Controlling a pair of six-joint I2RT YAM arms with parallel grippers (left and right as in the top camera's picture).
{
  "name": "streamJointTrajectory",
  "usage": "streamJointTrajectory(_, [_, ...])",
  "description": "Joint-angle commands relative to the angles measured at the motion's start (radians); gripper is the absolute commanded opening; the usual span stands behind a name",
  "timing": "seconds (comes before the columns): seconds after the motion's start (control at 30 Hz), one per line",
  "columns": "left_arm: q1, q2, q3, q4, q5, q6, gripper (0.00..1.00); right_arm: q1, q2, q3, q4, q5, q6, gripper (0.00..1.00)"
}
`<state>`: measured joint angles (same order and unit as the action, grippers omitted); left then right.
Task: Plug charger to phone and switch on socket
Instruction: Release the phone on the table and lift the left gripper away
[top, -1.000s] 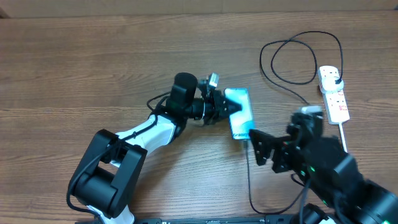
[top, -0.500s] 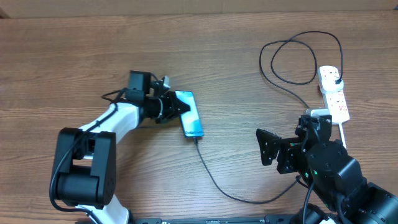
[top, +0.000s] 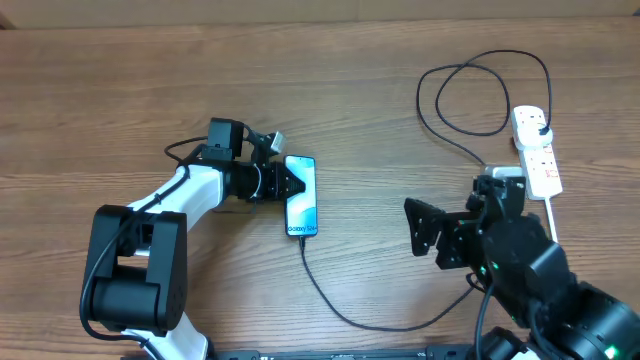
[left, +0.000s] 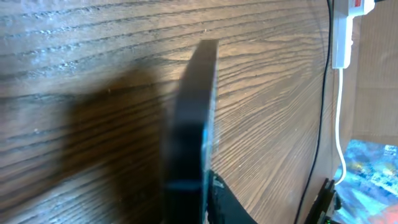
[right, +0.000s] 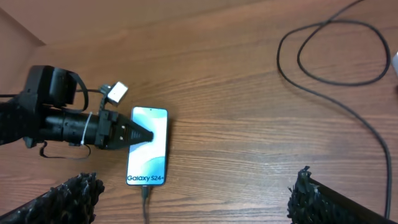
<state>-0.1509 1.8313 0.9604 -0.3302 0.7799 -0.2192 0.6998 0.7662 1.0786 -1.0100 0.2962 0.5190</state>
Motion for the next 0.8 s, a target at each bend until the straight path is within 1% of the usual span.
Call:
streamJointTrajectory(0.0, [-0.006, -0.014, 0.022, 0.002, 0.002, 0.05, 0.18, -0.006, 0.031, 0.022, 0.009, 0.001, 0.039, 1.0])
streamJointTrajectory(0.1, [-0.007, -0.013, 0.021, -0.005, 0.003, 0.05, 0.19, -0.006, 0.076, 0.022, 0.009, -0.006, 0.039, 1.0])
streamJointTrajectory(0.23, [-0.007, -0.002, 0.021, -0.021, 0.007, 0.048, 0.16, -0.006, 0.136, 0.022, 0.008, -0.007, 0.039, 1.0])
streamJointTrajectory(0.37, [-0.017, 0.044, 0.021, -0.019, 0.059, 0.06, 0.16, -0.006, 0.196, 0.022, -0.001, -0.018, 0.039, 1.0])
streamJointTrajectory(0.43, [-0.03, 0.072, 0.021, -0.021, 0.059, 0.066, 0.16, -0.006, 0.219, 0.022, -0.008, -0.028, 0.039, 1.0])
streamJointTrajectory(0.7, [-0.036, 0.146, 0.022, -0.009, 0.058, 0.07, 0.19, -0.006, 0.259, 0.022, -0.036, -0.029, 0.039, 1.0])
streamJointTrajectory(0.77, [-0.036, 0.153, 0.022, -0.009, 0.043, 0.069, 0.23, -0.006, 0.259, 0.022, -0.036, -0.029, 0.039, 1.0])
